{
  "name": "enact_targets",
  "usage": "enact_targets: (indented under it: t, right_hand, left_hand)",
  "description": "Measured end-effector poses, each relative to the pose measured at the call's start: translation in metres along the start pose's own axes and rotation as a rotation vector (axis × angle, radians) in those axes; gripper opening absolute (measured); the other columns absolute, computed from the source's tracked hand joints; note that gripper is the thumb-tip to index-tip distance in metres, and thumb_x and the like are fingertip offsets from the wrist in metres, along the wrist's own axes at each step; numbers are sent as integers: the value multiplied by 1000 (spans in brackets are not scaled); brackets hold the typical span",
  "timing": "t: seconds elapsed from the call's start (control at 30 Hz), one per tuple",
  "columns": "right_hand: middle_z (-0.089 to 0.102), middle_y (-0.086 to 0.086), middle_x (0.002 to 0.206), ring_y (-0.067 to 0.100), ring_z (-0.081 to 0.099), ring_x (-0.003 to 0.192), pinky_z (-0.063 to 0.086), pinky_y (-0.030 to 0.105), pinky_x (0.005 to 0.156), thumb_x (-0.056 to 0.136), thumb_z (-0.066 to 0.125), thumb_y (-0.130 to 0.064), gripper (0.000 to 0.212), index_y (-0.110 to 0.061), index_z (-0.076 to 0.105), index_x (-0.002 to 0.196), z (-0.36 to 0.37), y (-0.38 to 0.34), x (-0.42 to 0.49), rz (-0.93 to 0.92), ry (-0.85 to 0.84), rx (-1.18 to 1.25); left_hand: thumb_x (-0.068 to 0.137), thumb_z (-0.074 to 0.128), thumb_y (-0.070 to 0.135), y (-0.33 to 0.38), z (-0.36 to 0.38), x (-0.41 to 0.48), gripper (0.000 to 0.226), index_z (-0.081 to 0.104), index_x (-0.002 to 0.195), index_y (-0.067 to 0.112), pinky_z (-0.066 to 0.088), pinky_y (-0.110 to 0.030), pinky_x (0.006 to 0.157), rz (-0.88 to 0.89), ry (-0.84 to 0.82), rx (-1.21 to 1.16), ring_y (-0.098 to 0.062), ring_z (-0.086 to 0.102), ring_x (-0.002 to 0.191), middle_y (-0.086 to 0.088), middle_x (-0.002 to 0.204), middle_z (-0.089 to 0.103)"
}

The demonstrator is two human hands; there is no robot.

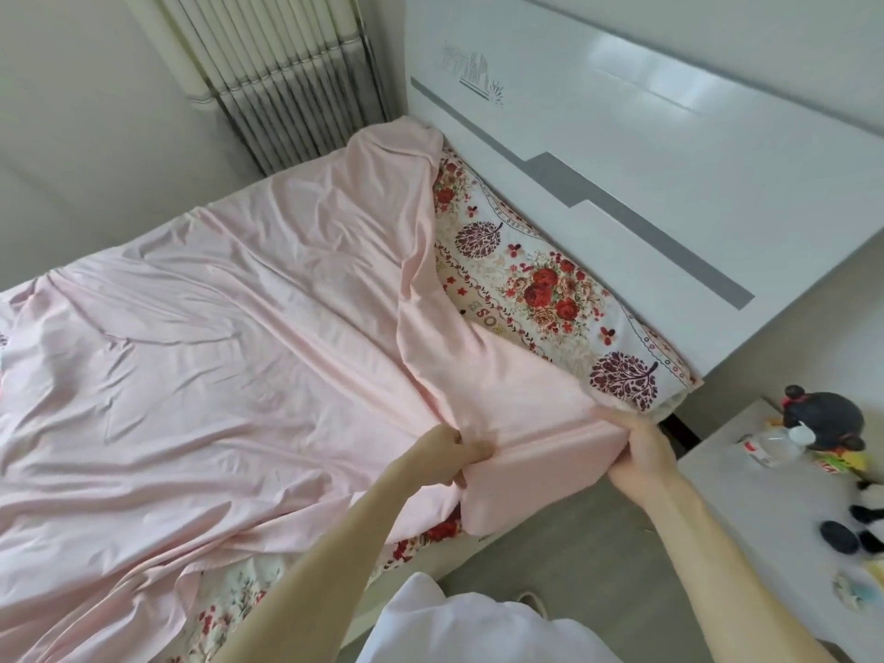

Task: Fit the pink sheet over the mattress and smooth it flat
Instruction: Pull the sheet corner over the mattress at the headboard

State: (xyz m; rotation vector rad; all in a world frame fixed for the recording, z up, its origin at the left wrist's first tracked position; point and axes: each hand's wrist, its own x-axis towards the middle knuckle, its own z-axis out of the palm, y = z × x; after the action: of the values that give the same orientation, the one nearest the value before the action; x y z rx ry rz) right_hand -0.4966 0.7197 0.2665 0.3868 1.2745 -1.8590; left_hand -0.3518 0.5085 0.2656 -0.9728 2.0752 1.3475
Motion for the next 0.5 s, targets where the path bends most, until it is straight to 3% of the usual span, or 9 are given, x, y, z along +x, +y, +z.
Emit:
enact_targets:
  t: [0.07, 0.13, 0.17, 0.23, 0.3, 0.4, 0.5]
  right_hand:
    - [71, 10, 110, 30, 62, 100, 46, 44, 86, 58, 86, -16, 48, -10, 71, 103, -3, -14, 1, -52, -27, -6]
    - [66, 14, 119, 28, 58, 103, 42, 42, 82, 44, 94, -31, 61, -11, 67, 94, -7, -20, 1, -50, -34, -160]
    - [63, 8, 123, 24, 54, 107, 40, 42, 86, 49, 92, -41, 57, -16, 67, 94, -8, -20, -1, -35, -52, -338]
    - [52, -6, 138, 18, 43, 127, 31, 46, 107, 71, 74, -59, 57, -24, 67, 116, -9, -13, -5, 76, -123, -788]
    - [43, -2, 151, 22, 36, 140, 26, 43, 114, 75, 63, -70, 83, -19, 54, 139, -17, 1, -3, 217, -178, -1061]
    - [40, -6, 153, 19, 36, 141, 24, 39, 118, 77, 68, -65, 86, -25, 40, 148, -18, 17, -12, 138, -279, -1103]
    - [45, -20, 141, 7, 40, 132, 29, 39, 115, 65, 78, -62, 79, -41, 51, 136, -13, 14, -27, 4, -398, -1068]
  left_hand:
    - [91, 61, 46, -11, -1, -1, 36, 65, 75, 13, 46, -23, 62, -40, -55, 65, -10, 58, 57, 4, 61, 66]
    - [93, 56, 40, -20, -1, -1, 28, 66, 84, 15, 43, -22, 57, -90, -121, 183, -10, 64, 65, 9, 67, 68]
    - [94, 54, 37, -22, -1, 0, 25, 65, 90, 15, 43, -22, 57, -96, -127, 249, -12, 67, 71, 10, 74, 70]
    - [95, 53, 37, -19, -3, 7, 28, 64, 104, 13, 52, -27, 71, -73, -55, 360, -17, 68, 88, 4, 95, 71]
    - [94, 55, 40, -6, -4, 12, 32, 60, 115, 16, 51, -35, 91, -34, 46, 396, -22, 63, 105, -2, 113, 67]
    - [95, 53, 38, 25, 2, 15, 46, 43, 138, 23, 47, -43, 100, 120, 128, 477, -27, 54, 121, -9, 131, 55]
    - [91, 57, 21, 57, 15, 12, 76, 14, 152, 37, 34, -52, 111, 330, 196, 817, -32, 28, 142, -12, 158, 22]
